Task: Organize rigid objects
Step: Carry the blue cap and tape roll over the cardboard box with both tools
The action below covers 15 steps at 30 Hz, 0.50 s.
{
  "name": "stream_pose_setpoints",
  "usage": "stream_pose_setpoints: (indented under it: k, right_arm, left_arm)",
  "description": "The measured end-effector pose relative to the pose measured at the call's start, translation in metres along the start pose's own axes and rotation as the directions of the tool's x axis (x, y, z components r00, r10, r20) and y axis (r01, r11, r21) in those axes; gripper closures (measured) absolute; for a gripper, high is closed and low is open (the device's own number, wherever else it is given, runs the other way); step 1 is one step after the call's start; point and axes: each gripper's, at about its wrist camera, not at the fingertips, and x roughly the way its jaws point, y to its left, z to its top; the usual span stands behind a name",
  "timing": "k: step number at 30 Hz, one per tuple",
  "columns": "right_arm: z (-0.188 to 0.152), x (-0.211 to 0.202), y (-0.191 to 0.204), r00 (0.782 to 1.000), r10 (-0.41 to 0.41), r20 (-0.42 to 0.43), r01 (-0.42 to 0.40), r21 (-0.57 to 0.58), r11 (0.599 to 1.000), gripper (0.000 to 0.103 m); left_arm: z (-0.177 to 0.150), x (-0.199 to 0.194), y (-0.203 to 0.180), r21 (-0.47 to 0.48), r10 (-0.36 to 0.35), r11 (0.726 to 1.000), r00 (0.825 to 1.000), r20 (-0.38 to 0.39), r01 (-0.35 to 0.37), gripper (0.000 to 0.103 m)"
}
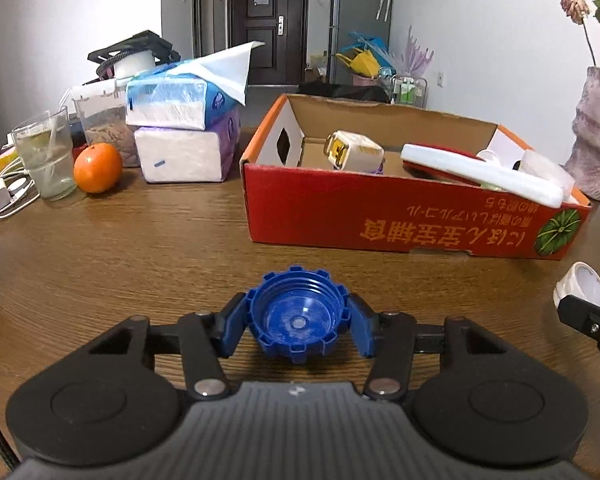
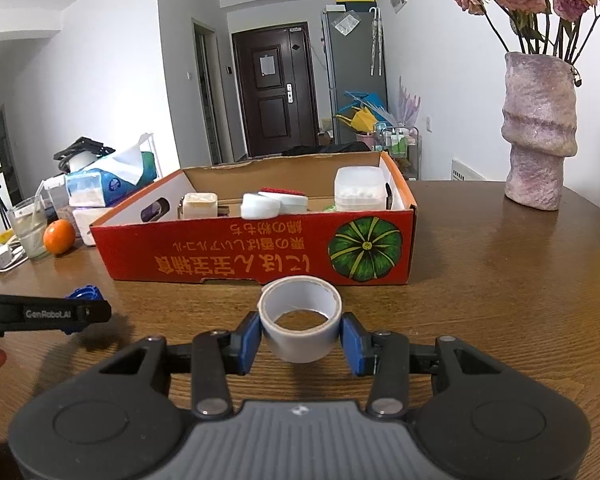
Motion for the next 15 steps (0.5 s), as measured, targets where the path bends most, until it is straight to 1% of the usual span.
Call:
stream_pose_setpoints:
  k: [8, 15]
  right_arm:
    - [0.004, -0.013, 0.000, 0.999, 0.030, 0.043, -0.031, 0.006, 1.000, 0.061]
    - [0.015, -0.032, 0.003, 0.991, 0.061, 0.117, -0.060, -0.010, 0.998, 0.061]
  left_arm:
    - [0.005, -0.034, -0.007, 0.018, -0.017, 1.000, 0.994, 0.110, 0.015, 0.049]
    - [0.014, -0.058, -0.011, 0.019, -0.056, 0.998, 0.983, 0.177, 0.054, 0.049]
